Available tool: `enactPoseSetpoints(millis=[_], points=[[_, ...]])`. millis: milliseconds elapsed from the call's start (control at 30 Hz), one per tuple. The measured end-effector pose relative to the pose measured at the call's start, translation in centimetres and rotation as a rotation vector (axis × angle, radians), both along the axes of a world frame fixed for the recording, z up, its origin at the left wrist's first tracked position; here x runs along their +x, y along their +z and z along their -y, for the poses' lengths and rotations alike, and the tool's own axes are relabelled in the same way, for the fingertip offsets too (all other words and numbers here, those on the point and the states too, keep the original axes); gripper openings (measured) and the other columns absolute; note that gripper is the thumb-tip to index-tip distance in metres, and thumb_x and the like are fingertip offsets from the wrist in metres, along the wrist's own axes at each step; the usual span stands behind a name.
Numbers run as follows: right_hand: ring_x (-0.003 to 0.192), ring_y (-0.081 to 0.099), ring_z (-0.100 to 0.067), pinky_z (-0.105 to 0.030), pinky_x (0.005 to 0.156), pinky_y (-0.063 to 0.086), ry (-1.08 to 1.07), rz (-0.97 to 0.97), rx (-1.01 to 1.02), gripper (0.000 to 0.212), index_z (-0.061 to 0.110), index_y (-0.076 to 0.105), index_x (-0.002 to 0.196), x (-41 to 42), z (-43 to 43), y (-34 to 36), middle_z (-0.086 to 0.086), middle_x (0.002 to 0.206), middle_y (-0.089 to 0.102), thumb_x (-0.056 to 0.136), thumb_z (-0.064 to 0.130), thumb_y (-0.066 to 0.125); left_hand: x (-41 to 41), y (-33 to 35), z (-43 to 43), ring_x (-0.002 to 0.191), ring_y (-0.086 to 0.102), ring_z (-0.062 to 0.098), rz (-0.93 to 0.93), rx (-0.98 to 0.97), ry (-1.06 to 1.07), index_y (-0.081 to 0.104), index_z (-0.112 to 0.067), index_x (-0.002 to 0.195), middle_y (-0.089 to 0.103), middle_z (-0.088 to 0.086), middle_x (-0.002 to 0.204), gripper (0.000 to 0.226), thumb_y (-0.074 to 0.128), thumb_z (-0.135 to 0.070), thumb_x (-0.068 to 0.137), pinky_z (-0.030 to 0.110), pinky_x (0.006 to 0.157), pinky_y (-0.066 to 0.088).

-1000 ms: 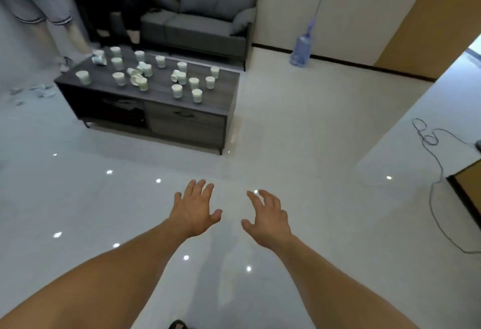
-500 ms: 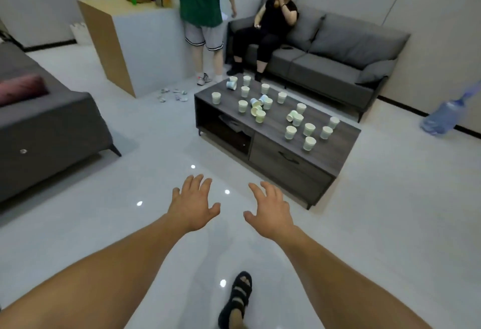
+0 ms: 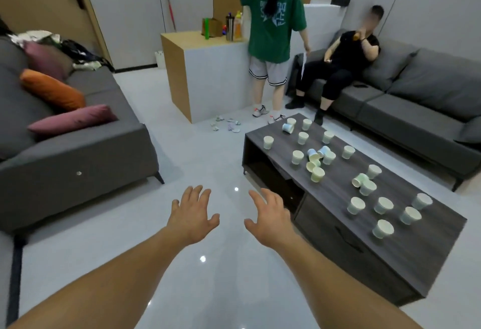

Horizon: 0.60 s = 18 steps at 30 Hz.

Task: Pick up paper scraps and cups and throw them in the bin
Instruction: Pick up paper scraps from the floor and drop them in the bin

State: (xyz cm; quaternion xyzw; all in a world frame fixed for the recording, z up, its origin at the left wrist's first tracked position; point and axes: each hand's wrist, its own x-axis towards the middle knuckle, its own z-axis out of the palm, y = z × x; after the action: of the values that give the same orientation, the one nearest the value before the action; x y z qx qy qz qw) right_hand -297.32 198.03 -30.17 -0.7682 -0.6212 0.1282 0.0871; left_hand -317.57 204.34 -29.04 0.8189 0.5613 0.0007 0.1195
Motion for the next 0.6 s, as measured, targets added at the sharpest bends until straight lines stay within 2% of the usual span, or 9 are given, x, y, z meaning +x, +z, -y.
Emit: enactPoseSetpoints(millis=[300, 600], points=[[0.145, 0.006, -0.023, -0.051, 0.109, 0.030, 0.011, 0.020, -0.031, 0.072, 0.035, 0.017, 0.150, 3.4, -18.2, -0.4, 0.001, 0.159, 0.011, 0.090, 0.045, 0.054, 2.8, -1.8, -19.1, 0.148, -0.002, 0.024, 0.030, -0.014, 0.002, 0.012, -0.022, 0.151, 0.005, 0.001, 0.161, 0.073, 0.039, -0.056, 0.093, 0.050, 0.117, 0.015], [0.144, 0.009, -0.023, -0.049, 0.108, 0.032, 0.002, 0.014, -0.010, 0.072, 0.033, 0.020, 0.151, 4.9, -36.2, 2.0, 0.000, 0.158, 0.012, 0.090, 0.044, 0.056, 5.4, 0.0, -38.4, 0.147, -0.001, 0.025, 0.034, 0.015, -0.047, 0.014, -0.021, 0.151, 0.007, 0.003, 0.160, 0.074, 0.040, -0.057, 0.091, 0.051, 0.115, 0.015]])
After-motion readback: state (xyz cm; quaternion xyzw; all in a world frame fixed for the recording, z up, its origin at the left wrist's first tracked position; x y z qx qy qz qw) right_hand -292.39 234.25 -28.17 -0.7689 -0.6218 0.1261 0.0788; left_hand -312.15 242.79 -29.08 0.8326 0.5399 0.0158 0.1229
